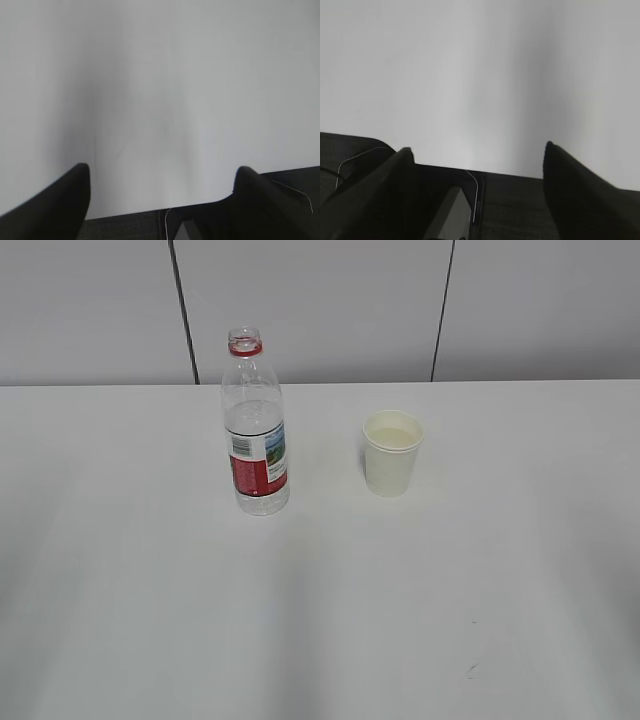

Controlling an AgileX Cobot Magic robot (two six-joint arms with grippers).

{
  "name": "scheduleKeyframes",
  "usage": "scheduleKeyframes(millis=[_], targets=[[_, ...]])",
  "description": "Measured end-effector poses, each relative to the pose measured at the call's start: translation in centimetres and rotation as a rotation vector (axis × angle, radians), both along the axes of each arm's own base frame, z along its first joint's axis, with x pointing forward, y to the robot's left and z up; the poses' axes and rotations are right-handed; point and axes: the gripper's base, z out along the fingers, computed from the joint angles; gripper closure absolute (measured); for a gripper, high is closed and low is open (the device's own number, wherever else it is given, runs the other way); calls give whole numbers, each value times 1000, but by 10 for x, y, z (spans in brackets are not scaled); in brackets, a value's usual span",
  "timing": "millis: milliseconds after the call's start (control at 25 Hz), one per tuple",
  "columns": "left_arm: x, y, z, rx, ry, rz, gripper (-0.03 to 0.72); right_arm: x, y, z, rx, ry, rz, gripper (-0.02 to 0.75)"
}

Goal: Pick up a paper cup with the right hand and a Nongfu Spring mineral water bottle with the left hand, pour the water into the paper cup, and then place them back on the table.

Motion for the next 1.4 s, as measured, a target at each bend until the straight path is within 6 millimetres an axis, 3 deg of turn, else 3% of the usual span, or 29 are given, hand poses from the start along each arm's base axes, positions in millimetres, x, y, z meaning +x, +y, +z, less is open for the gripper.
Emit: scheduleKeyframes(millis=[280,560,1120,1400], targets=[[-8,0,4,0,-49,0,163,-11,1,11,-21,-132,-5,153],[-29,0,9,-2,-142,-7,163,-19,3,11,-12,-166,-5,153],[-99,5,18,9,-536,-30,163,-44,7,-21,-33,-177,37,153],[-106,5,17,13,-569,-28,163,-55,9,-33,-36,-222,36,153]])
